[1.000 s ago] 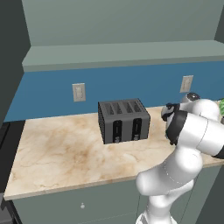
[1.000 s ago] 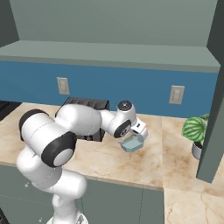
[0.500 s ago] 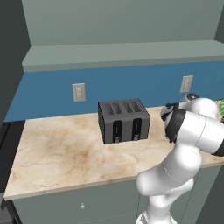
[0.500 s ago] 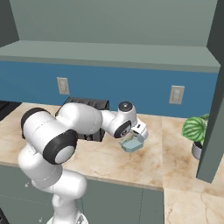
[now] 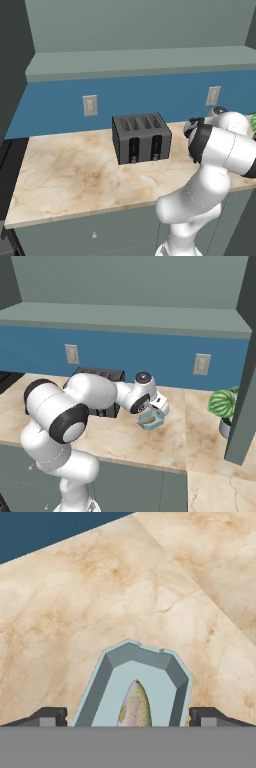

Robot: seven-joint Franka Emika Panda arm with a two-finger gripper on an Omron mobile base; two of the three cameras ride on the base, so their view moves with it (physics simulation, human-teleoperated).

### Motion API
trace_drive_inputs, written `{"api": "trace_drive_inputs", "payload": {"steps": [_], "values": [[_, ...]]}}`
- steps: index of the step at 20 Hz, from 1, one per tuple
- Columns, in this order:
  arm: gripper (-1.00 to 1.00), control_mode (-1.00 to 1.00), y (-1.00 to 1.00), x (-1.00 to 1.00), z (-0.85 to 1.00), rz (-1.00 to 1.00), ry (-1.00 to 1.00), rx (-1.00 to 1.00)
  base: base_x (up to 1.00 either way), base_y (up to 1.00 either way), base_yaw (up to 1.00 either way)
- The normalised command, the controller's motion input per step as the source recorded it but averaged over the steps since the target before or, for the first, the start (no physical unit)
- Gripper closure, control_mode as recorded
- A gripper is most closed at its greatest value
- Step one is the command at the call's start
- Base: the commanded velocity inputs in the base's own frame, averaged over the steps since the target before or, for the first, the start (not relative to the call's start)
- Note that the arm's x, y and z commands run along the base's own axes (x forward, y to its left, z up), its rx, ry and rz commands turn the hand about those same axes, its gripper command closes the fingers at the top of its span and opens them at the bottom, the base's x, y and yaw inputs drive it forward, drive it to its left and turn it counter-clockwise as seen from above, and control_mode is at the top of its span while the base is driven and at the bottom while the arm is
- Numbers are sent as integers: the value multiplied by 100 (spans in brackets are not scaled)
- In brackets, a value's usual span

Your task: Retrieve the tupperware from the cabinet, then place the raw meat into the tupperware to avoid contamination.

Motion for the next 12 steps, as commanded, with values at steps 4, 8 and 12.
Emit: {"api": "trace_drive_inputs", "payload": {"steps": [4, 8, 12], "values": [[-100, -100, 0, -9, 14, 0, -2, 0, 0, 0, 0], [-100, -100, 8, -39, 19, 0, -4, 0, 0, 0, 0], [-100, -100, 12, -65, 3, 0, -6, -4, 0, 0, 0]]}}
